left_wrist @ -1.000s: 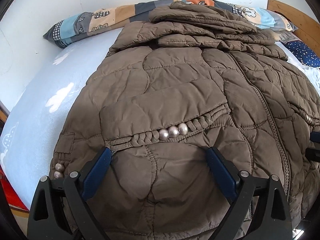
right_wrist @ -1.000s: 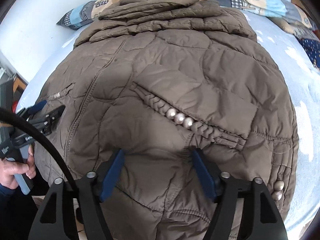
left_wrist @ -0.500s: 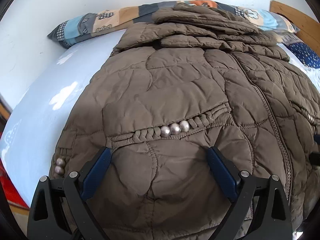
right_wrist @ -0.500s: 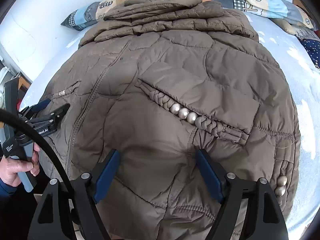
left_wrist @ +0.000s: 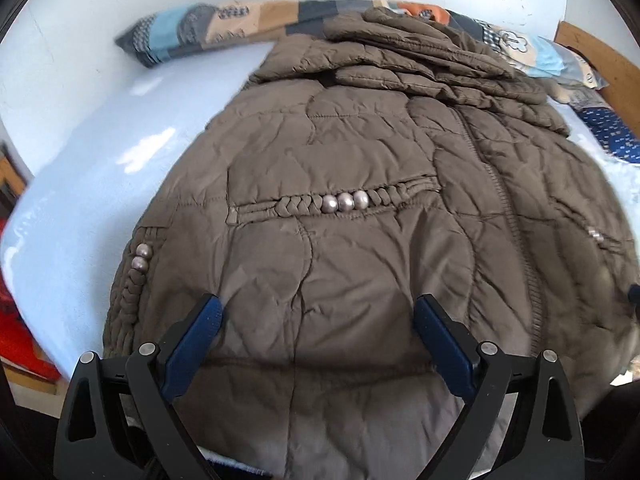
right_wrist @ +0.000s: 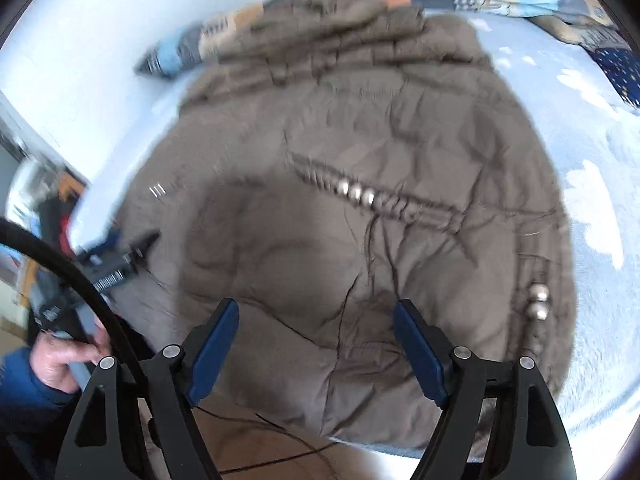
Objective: Fold large clothes
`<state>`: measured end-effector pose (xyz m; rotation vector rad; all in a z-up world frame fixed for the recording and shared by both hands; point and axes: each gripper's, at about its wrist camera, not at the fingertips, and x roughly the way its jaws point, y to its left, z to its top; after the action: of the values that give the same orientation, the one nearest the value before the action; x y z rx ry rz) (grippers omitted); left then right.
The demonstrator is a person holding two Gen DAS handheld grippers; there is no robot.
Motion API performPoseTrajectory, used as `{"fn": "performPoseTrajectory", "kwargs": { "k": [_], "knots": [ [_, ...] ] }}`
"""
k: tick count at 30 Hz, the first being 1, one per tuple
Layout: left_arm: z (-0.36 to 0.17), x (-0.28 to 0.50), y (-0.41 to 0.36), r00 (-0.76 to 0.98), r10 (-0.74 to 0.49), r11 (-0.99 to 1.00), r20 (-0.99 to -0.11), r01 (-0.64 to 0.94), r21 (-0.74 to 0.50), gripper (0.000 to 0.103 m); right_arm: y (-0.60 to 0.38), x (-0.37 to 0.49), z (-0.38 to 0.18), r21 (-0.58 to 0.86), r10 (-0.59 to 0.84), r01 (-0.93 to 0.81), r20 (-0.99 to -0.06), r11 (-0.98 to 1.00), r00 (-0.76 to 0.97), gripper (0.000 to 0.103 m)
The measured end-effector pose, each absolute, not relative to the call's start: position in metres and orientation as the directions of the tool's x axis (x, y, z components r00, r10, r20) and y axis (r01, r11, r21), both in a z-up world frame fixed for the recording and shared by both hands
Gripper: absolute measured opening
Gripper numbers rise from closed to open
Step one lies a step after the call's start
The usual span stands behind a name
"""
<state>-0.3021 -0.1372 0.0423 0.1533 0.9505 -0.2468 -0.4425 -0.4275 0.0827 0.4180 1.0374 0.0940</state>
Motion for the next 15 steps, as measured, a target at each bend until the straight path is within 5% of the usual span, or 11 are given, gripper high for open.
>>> {"fn": "performPoseTrajectory", "kwargs": {
  "k": [6,15],
  "knots": [
    [0.092,-0.286,-0.075,0.614,-0.199,0.975,-0.764,0.205,-0.09,0.096,-0.503,-0.486,0.111,0.516,0.213,0.292,-0.712,0.805,0.669,0.084],
    [0.05,-0.249,-0.002,0.405,-0.262,0.965,-0.876,0.083,-0.25,0.096,-0.561,-0.51,0.068,0.545,0.184,0.541,-0.793,0.641,0.58,0.08]
  ]
}}
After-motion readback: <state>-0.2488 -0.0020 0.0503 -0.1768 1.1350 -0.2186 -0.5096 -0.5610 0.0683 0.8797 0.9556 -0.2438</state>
